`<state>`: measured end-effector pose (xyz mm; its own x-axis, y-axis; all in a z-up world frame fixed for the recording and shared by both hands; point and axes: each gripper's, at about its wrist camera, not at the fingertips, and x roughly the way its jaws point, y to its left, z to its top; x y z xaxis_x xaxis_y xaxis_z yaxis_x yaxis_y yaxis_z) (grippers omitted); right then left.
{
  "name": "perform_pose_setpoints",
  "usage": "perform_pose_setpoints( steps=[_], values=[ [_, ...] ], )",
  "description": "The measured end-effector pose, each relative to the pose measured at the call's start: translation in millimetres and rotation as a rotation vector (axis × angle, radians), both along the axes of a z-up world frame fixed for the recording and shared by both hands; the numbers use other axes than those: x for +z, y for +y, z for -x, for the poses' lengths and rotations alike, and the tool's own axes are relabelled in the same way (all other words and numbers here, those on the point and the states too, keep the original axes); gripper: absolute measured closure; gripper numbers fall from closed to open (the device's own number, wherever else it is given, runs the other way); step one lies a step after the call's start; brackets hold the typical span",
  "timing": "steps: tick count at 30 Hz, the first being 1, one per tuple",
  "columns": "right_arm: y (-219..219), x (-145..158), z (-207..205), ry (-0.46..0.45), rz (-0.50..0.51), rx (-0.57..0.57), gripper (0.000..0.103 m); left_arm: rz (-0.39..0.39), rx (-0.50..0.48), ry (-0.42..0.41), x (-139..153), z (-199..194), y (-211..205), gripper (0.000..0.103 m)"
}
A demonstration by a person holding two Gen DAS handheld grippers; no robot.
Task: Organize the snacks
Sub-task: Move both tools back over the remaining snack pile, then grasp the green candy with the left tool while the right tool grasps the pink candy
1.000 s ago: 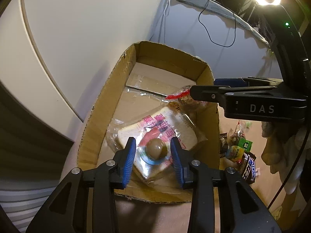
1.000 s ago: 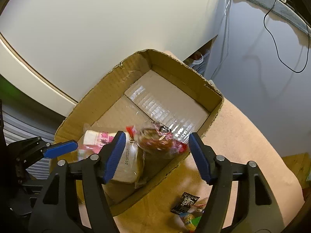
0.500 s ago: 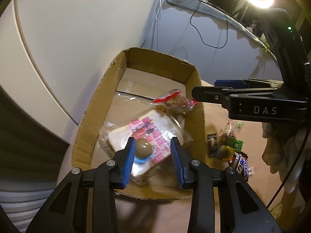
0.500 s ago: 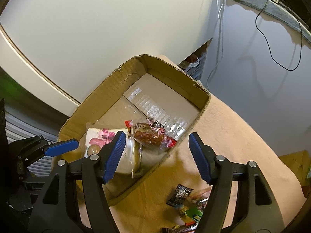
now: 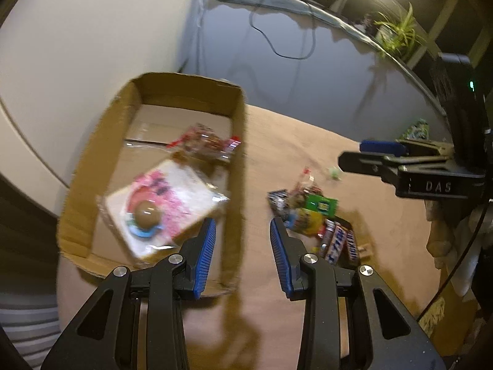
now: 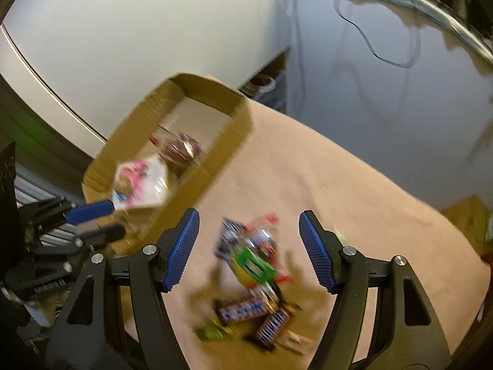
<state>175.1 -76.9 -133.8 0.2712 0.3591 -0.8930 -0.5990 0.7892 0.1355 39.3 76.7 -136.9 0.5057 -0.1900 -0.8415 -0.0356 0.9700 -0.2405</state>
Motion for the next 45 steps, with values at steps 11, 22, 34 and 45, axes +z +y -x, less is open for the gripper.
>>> perform_pose_setpoints(
  steps=[11, 22, 34, 45],
  values=[
    [-83, -35, 26, 0.073, 0.073, -0.124, 0.033, 0.024, -0.123, 0.054, -16, -6, -50, 0.068],
    [-111, -77, 65, 0.123, 0.156, -0.032, 0.045, 0.023, -0.252, 0.144, -42, 9, -93, 0.068],
    [-83, -91, 81, 0.047, 0.271, 0.269, 0.046, -0.056, -0.352, 0.209, -67, 26, -121, 0.068],
    [-68, -107, 78, 0.067, 0.295, 0.361, 0.058, -0.095, -0.382, 0.216, -78, 25, -137, 0.068]
  ],
)
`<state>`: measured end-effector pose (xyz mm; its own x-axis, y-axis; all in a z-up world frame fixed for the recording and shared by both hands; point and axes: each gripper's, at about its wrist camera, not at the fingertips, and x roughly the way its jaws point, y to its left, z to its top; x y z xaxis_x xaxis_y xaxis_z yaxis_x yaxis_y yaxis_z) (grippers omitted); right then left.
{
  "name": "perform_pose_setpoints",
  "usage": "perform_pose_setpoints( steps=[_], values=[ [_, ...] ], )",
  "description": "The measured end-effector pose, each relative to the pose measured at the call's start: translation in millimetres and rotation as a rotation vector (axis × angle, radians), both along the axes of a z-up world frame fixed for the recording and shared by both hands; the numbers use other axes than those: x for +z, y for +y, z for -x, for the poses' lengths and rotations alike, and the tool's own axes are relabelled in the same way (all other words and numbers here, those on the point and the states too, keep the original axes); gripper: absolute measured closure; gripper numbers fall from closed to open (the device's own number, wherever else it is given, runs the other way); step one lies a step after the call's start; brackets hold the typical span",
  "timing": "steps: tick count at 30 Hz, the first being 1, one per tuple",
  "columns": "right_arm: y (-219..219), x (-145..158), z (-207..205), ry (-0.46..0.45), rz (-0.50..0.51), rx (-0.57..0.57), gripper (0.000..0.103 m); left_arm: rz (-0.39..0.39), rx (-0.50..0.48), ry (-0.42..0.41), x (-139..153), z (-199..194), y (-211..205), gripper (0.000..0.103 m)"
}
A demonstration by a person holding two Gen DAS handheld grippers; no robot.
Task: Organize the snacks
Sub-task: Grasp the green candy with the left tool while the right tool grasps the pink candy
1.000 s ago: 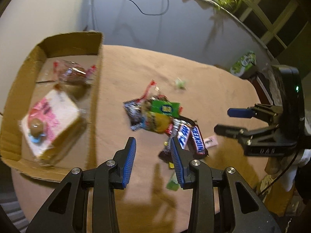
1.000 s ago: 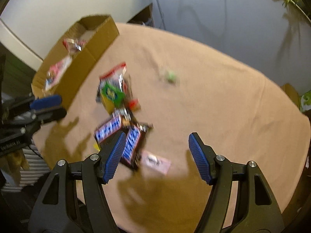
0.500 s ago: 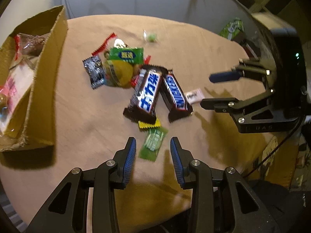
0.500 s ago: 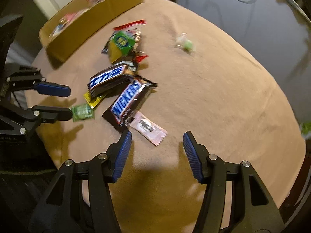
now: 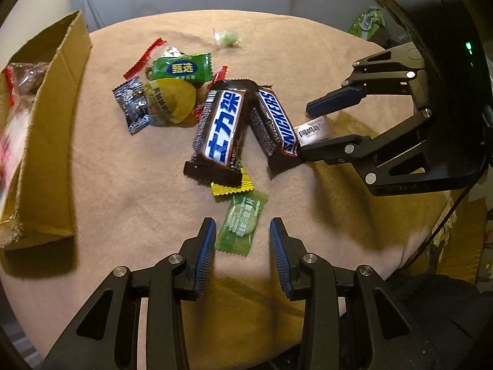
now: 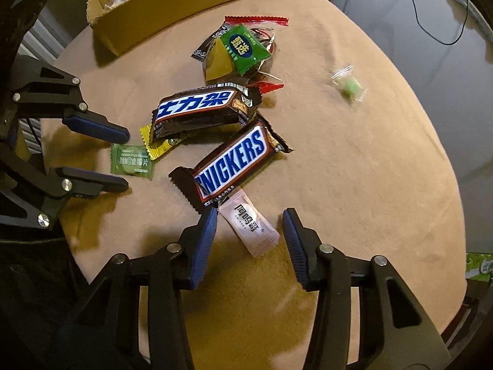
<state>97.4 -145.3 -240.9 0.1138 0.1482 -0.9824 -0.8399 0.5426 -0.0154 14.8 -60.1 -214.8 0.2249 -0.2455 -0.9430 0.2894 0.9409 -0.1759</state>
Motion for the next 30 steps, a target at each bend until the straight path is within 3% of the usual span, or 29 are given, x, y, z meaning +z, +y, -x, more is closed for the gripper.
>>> perform_pose_setpoints(
  steps=[4, 9, 16, 19, 30],
  values=[
    [-7, -4, -9, 0.044, -0.025, -0.022, 0.062, -0.008, -0.010, -0.008, -1, -1, -6, 0.068],
    [-13, -3, -7, 0.079, -0.025, -0.016, 0.074, -0.035, -0.019, -0.031, 0, 4, -6, 0.079],
    [-7, -5, 2, 0.040, -0.011, -0.014, 0.074, -0.050, -0.028, -0.048, -1, 7, -4, 0.084],
    [-5, -6, 4, 0.039, -0.014, -0.020, 0.081, -0.033, -0.014, -0.048, 1, 9, 5, 0.084],
    [-37, 7, 20, 0.060, -0.078, -0.142, 0.082, 0.018, 0.041, -0.046, 4, 10, 21, 0.084]
  ],
)
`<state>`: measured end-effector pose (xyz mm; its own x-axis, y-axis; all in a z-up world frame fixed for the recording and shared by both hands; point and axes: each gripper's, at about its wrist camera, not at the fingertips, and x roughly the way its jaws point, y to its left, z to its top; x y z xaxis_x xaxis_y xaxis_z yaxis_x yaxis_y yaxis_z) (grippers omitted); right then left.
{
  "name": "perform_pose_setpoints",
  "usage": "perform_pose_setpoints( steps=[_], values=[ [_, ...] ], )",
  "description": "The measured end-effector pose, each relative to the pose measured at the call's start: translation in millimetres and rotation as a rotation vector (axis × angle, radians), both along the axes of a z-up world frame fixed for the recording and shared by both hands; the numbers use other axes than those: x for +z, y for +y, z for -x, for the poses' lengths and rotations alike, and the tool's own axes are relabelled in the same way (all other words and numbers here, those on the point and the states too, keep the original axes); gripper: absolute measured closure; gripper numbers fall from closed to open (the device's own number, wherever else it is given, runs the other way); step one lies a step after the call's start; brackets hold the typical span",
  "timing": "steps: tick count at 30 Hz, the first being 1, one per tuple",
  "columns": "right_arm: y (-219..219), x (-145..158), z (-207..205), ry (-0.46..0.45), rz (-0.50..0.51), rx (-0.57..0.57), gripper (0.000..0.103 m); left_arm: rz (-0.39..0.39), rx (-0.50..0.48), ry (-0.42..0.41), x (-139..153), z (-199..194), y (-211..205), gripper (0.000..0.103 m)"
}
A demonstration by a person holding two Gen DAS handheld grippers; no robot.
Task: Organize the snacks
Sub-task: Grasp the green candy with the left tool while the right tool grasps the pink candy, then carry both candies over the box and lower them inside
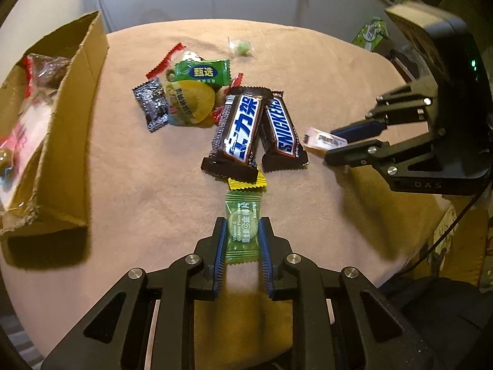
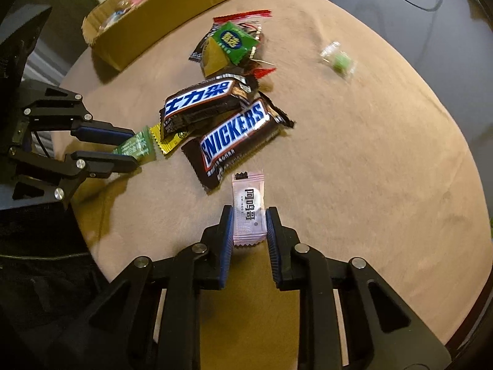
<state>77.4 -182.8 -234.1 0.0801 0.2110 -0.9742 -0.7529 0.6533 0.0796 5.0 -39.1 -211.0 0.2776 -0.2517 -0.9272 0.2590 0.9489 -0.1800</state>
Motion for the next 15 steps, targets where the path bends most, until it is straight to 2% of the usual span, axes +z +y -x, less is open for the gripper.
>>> perform_pose_setpoints(
  steps=[8, 15],
  values=[
    [-26, 5, 4, 0.005, -0.053, -0.093, 0.082, 0.044, 0.029, -0.019, 10, 0, 11, 0.084],
    [-35, 53, -3, -0.040, -0.113, -0.108, 0.082, 0.070, 0.090, -0.072, 34, -3, 35, 0.084]
  ],
)
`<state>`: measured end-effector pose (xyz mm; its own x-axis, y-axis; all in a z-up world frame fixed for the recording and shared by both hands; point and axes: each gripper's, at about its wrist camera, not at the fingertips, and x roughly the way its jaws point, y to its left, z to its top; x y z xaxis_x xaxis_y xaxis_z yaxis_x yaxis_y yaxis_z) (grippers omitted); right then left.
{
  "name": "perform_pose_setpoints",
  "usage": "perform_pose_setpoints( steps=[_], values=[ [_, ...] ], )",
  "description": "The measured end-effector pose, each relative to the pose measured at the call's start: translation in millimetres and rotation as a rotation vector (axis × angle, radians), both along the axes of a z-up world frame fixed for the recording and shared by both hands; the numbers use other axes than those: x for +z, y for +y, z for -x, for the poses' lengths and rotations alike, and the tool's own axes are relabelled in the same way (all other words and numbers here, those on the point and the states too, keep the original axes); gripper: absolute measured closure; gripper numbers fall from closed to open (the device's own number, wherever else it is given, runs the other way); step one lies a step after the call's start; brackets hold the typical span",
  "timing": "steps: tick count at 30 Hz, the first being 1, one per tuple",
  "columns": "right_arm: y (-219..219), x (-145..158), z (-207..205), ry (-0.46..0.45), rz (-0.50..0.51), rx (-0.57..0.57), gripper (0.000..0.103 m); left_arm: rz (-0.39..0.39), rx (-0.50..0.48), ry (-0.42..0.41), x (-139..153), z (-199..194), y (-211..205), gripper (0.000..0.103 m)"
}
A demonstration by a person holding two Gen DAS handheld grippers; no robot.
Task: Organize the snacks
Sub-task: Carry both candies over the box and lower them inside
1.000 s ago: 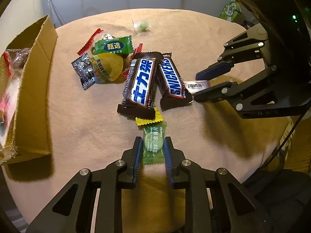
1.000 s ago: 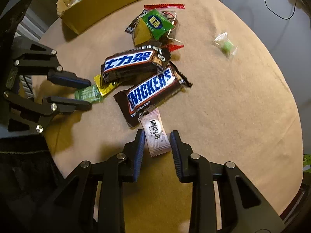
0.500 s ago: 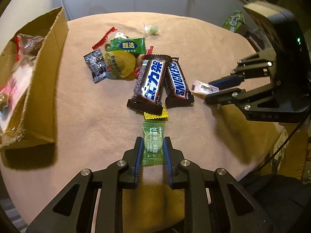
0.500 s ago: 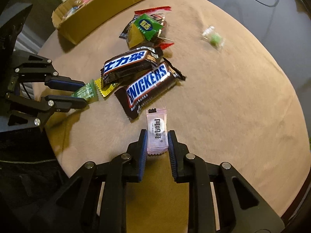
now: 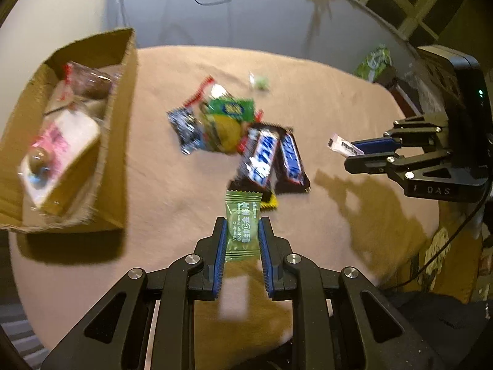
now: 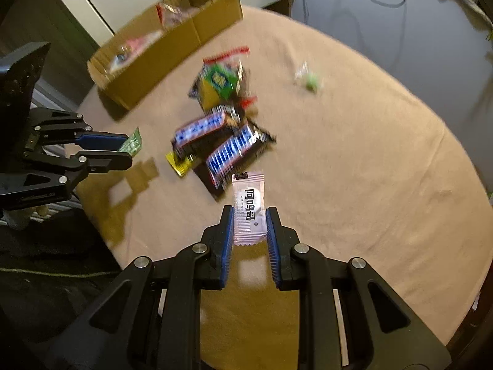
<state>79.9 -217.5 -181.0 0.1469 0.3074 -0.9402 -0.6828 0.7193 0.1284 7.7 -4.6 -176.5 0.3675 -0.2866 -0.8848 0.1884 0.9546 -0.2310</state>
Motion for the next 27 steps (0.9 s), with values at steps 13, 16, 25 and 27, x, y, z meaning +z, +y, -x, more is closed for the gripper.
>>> perform_pose_setpoints(
  steps=[13, 16, 25, 27],
  values=[
    [85, 45, -37, -0.086, -0.113, 0.047, 0.082, -0.006, 0.193, -0.070, 25, -13, 74, 0.084],
    [109, 49, -43, -0.093, -0.126, 0.076, 0.082, -0.010, 0.229, -0.077, 27, -14, 85, 0.084],
    [166, 45, -56, -0.078, -0.142, 0.130, 0.082, -0.022, 0.279, -0.069, 24, -18, 109, 0.084],
    [179, 44, -58, -0.073, -0.145, 0.144, 0.082, -0.021, 0.288, -0.067, 24, -18, 112, 0.084]
  ],
)
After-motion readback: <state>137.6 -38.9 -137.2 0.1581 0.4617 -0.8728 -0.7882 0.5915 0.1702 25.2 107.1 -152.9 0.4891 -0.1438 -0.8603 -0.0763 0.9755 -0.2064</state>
